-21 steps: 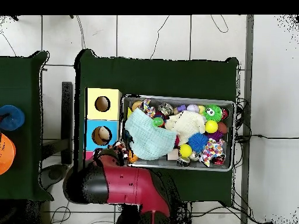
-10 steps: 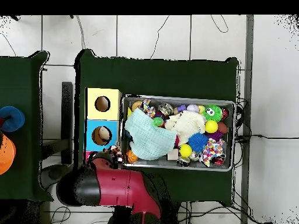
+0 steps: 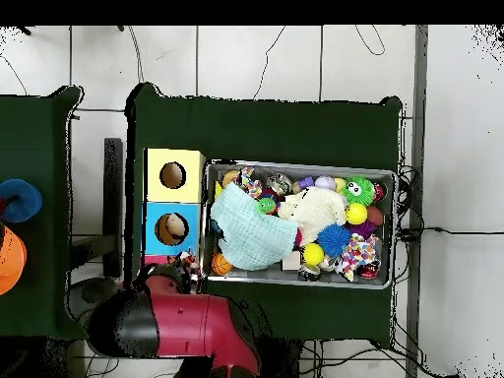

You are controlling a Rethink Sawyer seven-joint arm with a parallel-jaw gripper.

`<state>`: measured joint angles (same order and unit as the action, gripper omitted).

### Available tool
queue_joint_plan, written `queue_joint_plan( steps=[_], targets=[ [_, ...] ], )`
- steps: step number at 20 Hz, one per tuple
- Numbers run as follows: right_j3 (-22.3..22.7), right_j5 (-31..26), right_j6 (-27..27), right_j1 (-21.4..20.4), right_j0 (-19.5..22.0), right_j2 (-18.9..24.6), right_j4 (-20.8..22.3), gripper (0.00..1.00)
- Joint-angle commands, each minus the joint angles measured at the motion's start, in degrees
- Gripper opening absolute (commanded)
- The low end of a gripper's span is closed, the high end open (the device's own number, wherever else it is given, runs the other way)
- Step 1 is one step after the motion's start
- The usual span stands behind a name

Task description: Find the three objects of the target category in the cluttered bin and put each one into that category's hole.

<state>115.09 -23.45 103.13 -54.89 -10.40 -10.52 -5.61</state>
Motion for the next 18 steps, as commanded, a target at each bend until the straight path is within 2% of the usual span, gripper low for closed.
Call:
queue_joint_plan(
  steps=[1,10,18],
  targets=[
    [6.2,6.8,15.2,4.2,0.9,1.9,-3.2,0.00],
    [9.2,14.6,15.6,7.2,1.6,5.2,-5.9,0.00],
    [9.5,12.6,16.1,6.1,-1.4,4.4,-9.2,0.00]
  ],
)
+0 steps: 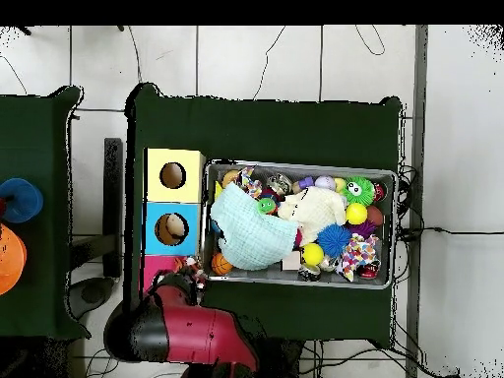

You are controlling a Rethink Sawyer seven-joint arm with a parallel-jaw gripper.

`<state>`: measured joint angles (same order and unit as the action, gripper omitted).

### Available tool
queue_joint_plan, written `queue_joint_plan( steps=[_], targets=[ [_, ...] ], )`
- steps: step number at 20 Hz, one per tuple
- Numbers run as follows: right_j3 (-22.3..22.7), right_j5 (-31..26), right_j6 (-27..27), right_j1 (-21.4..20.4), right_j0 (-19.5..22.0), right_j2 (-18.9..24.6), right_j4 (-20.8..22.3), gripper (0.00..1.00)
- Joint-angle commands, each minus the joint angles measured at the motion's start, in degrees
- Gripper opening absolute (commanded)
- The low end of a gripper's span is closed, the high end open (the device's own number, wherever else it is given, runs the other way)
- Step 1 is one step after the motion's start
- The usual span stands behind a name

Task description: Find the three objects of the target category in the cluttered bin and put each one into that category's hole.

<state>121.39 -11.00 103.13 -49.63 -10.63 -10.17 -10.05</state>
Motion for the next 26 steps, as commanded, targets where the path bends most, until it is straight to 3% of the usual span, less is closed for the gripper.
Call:
queue_joint_plan(
  steps=[1,16,20,26],
  targets=[
    [3.3,-0.3,16.2,0.7,-1.6,3.9,-5.1,0.00],
    [2.0,-4.6,14.0,-1.4,-3.2,1.7,-8.0,0.00],
    [1.7,-5.9,13.9,-0.7,-4.7,-1.0,-7.5,0.00],
    [2.6,-4.5,13.3,-0.7,-3.6,0.4,-7.7,0.00]
  ],
)
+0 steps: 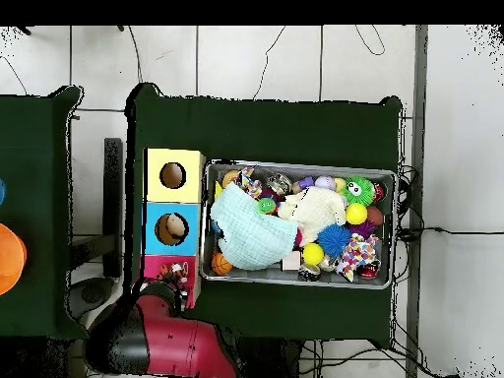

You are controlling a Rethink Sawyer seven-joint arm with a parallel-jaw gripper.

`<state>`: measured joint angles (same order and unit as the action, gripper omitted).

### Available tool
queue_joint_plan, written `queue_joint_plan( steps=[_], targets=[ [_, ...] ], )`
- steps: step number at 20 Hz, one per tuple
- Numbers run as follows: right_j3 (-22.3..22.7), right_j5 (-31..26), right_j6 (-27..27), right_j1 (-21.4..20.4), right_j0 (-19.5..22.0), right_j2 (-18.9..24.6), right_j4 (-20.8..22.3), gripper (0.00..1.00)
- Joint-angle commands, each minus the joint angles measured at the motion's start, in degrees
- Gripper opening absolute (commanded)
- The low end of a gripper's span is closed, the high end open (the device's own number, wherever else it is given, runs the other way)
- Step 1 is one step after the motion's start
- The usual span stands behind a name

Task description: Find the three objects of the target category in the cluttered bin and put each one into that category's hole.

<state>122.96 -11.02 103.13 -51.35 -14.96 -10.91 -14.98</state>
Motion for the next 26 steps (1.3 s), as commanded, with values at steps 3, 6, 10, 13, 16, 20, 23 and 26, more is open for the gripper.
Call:
queue_joint_plan(
  steps=[3,6,10,13,16,20,23,26],
  targets=[
    [0.8,-5.2,13.5,1.8,-0.1,-0.2,-2.4,0.00],
    [2.0,-5.6,13.5,1.6,0.4,0.7,-2.8,0.00],
    [2.3,-4.9,13.4,1.9,0.7,1.5,-2.9,0.00],
    [2.5,-4.3,13.4,2.1,1.0,2.0,-3.0,0.00],
    [2.5,-5.2,13.9,2.0,0.7,2.2,-3.5,0.00],
    [2.8,-6.5,14.7,2.2,0.3,2.6,-4.4,0.00],
    [3.2,-6.5,15.0,2.3,-0.3,2.6,-4.8,0.00],
    [3.8,-6.1,15.5,2.2,-0.8,2.7,-5.4,0.00]
  ],
)
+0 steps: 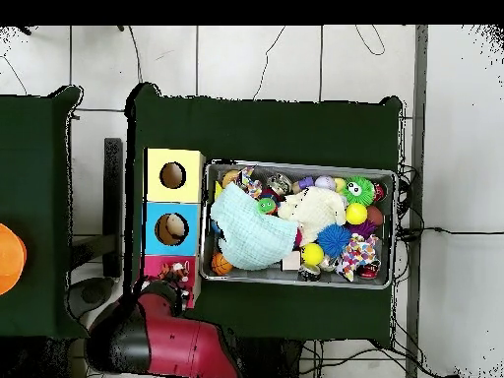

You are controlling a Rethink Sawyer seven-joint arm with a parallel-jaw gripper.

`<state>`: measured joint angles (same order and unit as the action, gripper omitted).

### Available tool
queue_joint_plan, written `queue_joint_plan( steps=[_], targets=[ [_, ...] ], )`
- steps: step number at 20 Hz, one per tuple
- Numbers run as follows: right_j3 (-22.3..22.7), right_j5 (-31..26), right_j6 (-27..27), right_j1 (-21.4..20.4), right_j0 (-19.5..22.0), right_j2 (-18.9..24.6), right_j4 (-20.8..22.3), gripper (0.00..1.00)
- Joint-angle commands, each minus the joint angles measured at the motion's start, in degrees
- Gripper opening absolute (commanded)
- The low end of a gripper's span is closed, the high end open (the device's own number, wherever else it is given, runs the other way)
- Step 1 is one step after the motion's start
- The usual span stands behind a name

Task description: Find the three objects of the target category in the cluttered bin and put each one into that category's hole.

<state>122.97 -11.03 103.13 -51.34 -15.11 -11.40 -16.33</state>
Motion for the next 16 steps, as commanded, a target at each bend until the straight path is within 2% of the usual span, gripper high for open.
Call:
queue_joint_plan(
  steps=[1,11,16],
  targets=[
    [3.9,-6.0,15.6,2.2,-0.8,3.1,-4.2,0.00],
    [3.6,-9.4,16.1,2.9,-3.8,0.5,-5.0,0.00],
    [1.4,-12.8,16.9,3.5,-7.4,-3.5,-3.6,0.00]
  ],
)
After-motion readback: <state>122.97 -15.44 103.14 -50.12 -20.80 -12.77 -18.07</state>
